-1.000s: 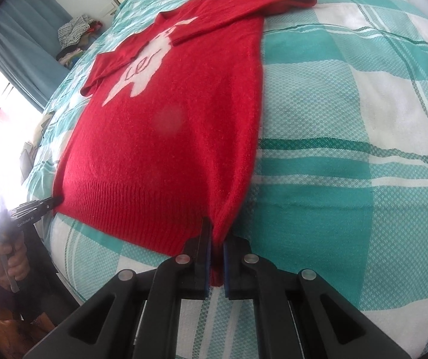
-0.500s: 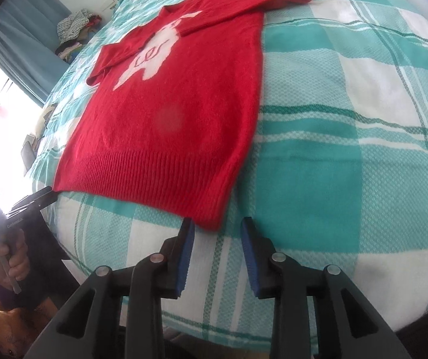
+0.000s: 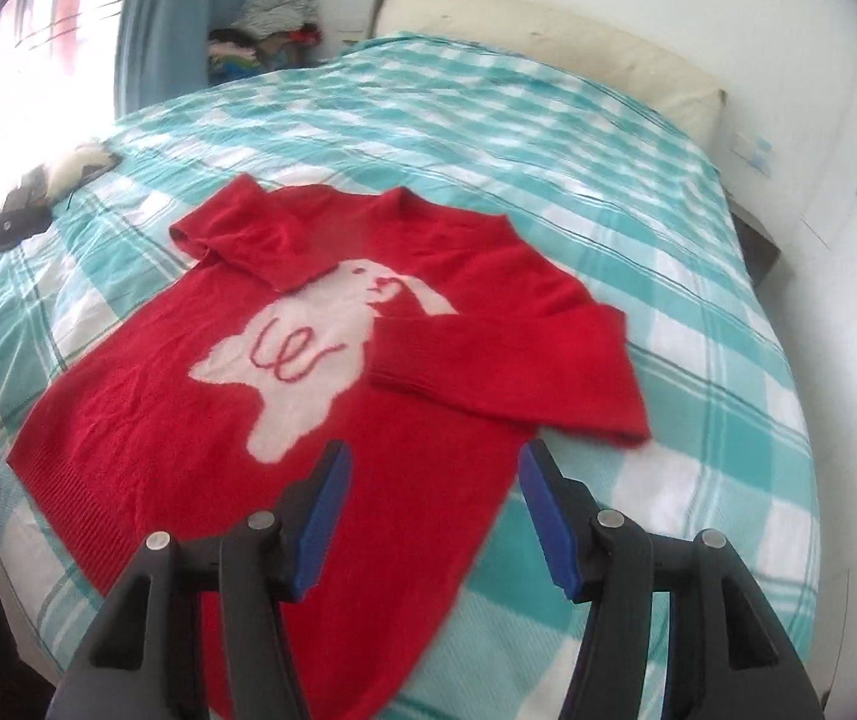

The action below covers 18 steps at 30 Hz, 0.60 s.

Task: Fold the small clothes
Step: 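Grasp the sweater hem with both grippers, pull it straight, then release, then grasp a sweater sleeve cuff with the right gripper and pull it outward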

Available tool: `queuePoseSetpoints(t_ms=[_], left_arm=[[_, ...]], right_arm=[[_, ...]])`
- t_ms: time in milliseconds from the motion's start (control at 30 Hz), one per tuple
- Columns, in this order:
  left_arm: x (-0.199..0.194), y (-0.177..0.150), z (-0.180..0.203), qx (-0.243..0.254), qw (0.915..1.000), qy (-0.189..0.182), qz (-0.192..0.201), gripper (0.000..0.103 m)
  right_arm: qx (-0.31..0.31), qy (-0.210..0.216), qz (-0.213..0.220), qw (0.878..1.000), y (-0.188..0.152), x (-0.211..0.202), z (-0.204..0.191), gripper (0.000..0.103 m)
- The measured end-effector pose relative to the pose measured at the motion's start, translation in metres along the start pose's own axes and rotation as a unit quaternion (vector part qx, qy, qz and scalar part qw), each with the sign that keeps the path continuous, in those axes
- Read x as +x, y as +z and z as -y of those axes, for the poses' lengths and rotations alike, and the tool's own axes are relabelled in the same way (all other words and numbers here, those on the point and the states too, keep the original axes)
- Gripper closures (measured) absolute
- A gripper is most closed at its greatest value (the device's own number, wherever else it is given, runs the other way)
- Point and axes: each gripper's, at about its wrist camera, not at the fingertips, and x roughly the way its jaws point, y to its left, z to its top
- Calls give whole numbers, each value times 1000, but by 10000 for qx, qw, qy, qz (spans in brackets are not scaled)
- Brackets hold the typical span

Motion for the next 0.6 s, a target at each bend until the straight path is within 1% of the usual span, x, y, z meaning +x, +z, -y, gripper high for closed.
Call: queuePoseSetpoints(t_ms=[33, 67, 167, 233, 267, 300, 333, 367, 400, 433, 467, 500, 533, 600], left_arm=[[8, -4, -1, 96, 9996, 137, -216, 15], [13, -7, -2, 126, 9992, 133, -349, 15], [19, -9, -9, -8, 9989, 101, -464, 15], [21, -8, -11, -62, 9986, 126, -510, 15], [22, -8, -11, -98, 9985, 106, -535, 15], [23, -7, -12, -139, 9983, 61, -562, 15], [23, -7, -12, -173, 9981, 11, -593, 15], [23, -7, -10, -191, 9978, -32, -626, 15], [23, -7, -10, -188, 9977, -64, -651, 15], [22, -8, -8, -167, 9976, -79, -660, 15], [21, -8, -7, -140, 9978, -78, -649, 15], [19, -8, -6, -111, 9980, -68, -626, 15], [18, -8, -5, -86, 9981, -54, -600, 15], [15, -8, -5, -70, 9984, -26, -558, 15]], right_arm=[[-184, 92, -80, 9998, 9, 20, -6, 45], [-309, 163, -159, 9993, 15, 39, -12, 45], [-257, 324, -352, 9985, 24, 91, -16, 45], [-142, 406, -481, 9979, 21, 121, -12, 45], [-61, 467, -543, 9974, 19, 131, -8, 47], [99, 454, -522, 9976, 17, 134, -1, 66], [307, 359, -482, 9977, 15, 132, 9, 82], [602, 318, -388, 9969, 13, 124, 24, 95], [944, 320, -204, 9948, 12, 112, 42, 95], [1249, 221, -39, 9919, 8, 98, 63, 95], [1587, 87, 117, 9872, 1, 83, 88, 95], [1980, -49, 260, 9798, -8, 66, 117, 95], [2398, -199, 381, 9699, -21, 50, 147, 95], [3228, -548, 560, 9432, -52, 17, 207, 95]])
